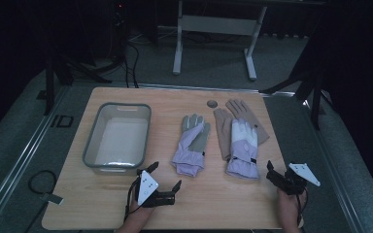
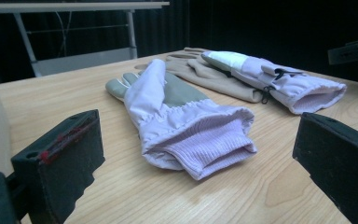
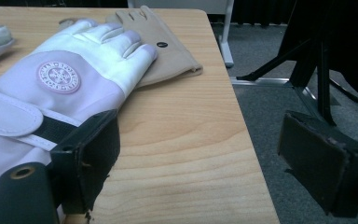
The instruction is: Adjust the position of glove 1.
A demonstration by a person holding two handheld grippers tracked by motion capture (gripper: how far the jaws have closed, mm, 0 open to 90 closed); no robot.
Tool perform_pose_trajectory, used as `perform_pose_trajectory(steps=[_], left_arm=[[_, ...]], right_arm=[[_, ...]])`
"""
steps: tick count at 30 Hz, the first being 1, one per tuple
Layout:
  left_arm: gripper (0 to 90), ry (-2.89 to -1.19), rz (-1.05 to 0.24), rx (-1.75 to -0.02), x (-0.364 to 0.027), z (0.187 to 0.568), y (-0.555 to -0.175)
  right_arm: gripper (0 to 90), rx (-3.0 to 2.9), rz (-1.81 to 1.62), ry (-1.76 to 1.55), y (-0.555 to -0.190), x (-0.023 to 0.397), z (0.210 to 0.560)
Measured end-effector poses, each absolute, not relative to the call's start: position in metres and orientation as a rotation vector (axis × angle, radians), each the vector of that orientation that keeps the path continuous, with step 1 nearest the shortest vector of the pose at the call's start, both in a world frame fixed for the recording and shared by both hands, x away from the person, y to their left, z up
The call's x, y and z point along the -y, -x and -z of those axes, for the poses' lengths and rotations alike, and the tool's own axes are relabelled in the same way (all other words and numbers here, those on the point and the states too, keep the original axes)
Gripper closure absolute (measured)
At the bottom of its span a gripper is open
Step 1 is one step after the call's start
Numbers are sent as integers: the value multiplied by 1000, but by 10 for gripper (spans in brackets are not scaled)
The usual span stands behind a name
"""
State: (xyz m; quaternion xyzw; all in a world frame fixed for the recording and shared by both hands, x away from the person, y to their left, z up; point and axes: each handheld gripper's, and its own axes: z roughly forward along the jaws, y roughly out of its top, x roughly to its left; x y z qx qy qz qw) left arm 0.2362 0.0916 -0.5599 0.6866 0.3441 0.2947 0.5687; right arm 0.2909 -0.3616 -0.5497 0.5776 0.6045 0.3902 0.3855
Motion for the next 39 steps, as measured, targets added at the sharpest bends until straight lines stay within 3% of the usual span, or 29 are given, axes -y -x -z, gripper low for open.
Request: perform_pose_trajectory(steps=[13, 23, 29, 39], left_arm=[[20, -1614, -680, -800, -91, 560, -237], [20, -1602, -655, -811, -93, 560, -239], [20, -1598, -647, -815, -94, 560, -240], [20, -1599, -658, -808, -93, 560, -239]], right_arm=[[111, -1662, -1044, -1482, -296, 367, 527], [141, -1621, -1078, -1443, -306, 352, 447], [147, -1709, -1170, -1446, -328, 332, 406], [105, -1846, -1192, -1352, -357, 271, 381]])
